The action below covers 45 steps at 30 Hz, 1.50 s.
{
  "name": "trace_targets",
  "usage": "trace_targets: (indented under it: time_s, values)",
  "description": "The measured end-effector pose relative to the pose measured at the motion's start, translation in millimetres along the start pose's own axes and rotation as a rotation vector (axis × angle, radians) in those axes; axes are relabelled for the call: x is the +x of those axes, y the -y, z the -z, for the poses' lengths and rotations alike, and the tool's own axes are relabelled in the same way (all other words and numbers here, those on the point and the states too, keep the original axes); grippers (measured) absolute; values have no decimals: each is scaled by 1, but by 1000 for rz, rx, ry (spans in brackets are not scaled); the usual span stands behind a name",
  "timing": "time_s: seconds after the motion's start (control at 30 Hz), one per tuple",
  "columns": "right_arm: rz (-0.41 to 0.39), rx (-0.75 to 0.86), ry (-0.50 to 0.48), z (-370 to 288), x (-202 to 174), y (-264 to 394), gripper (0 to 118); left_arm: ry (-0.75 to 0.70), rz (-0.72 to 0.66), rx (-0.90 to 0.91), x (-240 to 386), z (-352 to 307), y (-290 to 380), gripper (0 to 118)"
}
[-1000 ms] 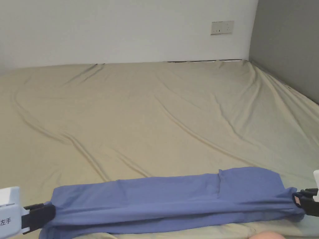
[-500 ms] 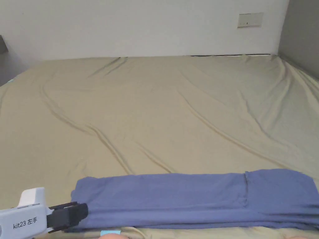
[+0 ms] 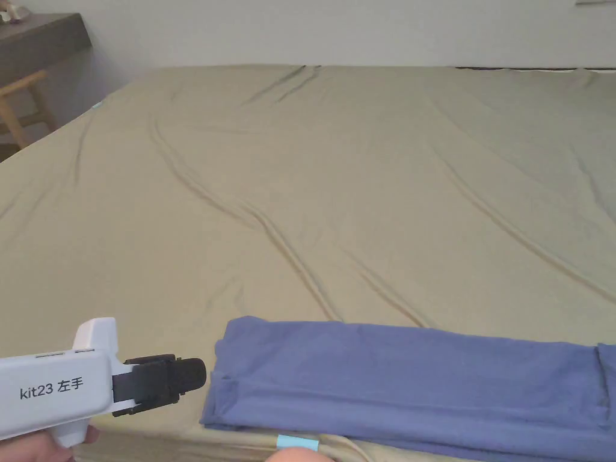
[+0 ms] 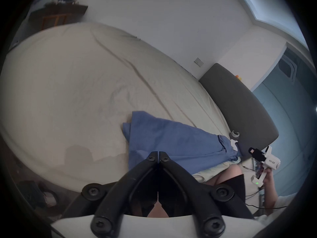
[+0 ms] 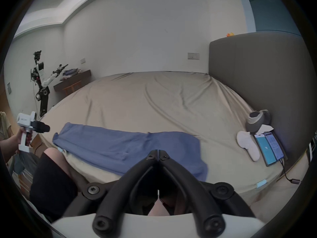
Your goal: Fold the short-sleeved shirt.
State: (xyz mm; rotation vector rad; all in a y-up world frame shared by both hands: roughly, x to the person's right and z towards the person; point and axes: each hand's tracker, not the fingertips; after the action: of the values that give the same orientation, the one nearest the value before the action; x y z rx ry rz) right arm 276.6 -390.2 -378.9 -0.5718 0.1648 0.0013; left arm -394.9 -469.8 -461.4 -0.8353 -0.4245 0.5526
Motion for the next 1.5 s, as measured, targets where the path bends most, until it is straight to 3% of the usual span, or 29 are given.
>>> trace_targets:
  time_s: [0.1,0.13,0.17,0.2,0.23,0.27,0.3,0.37,0.43,0.57,0.6,0.63,0.67,0.7,0.73,0.8,0.87,1.03,1.13,1.23,1.33,1.5]
  values:
    - [-1,-7,-17,10,-16,-3,0,172,-206,-87,-45,11,-10,0]
    - [-3,-11,-25,12,-20,-4,0,213,-240,-99,-57,15,-13,6]
    - [-7,-16,-32,15,-24,-5,0,219,-255,-92,-65,20,-14,26]
    - [-10,-19,-36,18,-28,-6,0,218,-260,-103,-73,26,-16,64]
    - [-13,-25,-38,20,-31,-7,0,229,-261,-120,-78,34,-16,110]
    - [-13,-33,-40,23,-35,-8,0,308,-289,-131,-76,41,-14,118]
    - [-13,-40,-49,24,-35,-8,0,428,-329,-101,-79,42,-15,118]
    - [-13,-49,-52,28,-40,-9,0,421,-402,-135,-75,64,-14,118]
    - [-14,-58,-63,30,-27,-5,0,455,-323,-109,-59,78,-11,118]
    - [-13,-64,-87,32,-42,-9,0,427,-222,-129,-27,100,-10,118]
    - [-13,-64,-92,33,-45,-10,0,410,-215,-126,-21,102,-10,109]
    - [-16,-63,-95,34,-47,-11,0,399,-209,-138,-17,104,-12,70]
    - [-22,-62,-100,35,-49,-11,0,348,-201,-168,-30,111,-15,15]
    - [-28,-59,-105,33,-55,-12,0,222,-184,-184,-27,119,-12,7]
    - [-27,-58,-111,33,-57,-12,0,123,-158,-210,-26,125,-7,7]
    - [-25,-57,-121,35,-59,-12,0,264,-223,-208,-32,126,-5,7]
    - [-39,-51,-113,31,-62,-11,0,197,-180,-191,-27,120,-12,7]
    - [-40,-56,-117,30,-65,-17,0,190,-121,-152,-15,88,-31,6]
    - [-78,-49,-121,29,-72,-29,0,225,-181,-142,-14,64,-49,6]
    - [-89,-20,-164,24,-79,-40,0,109,-50,-149,-1,34,-64,6]
    - [-105,19,-193,15,-89,-44,0,-26,-109,-174,-17,5,-85,6]
    - [-111,44,-266,3,-98,-35,0,-288,-69,-250,-4,-14,-103,6]
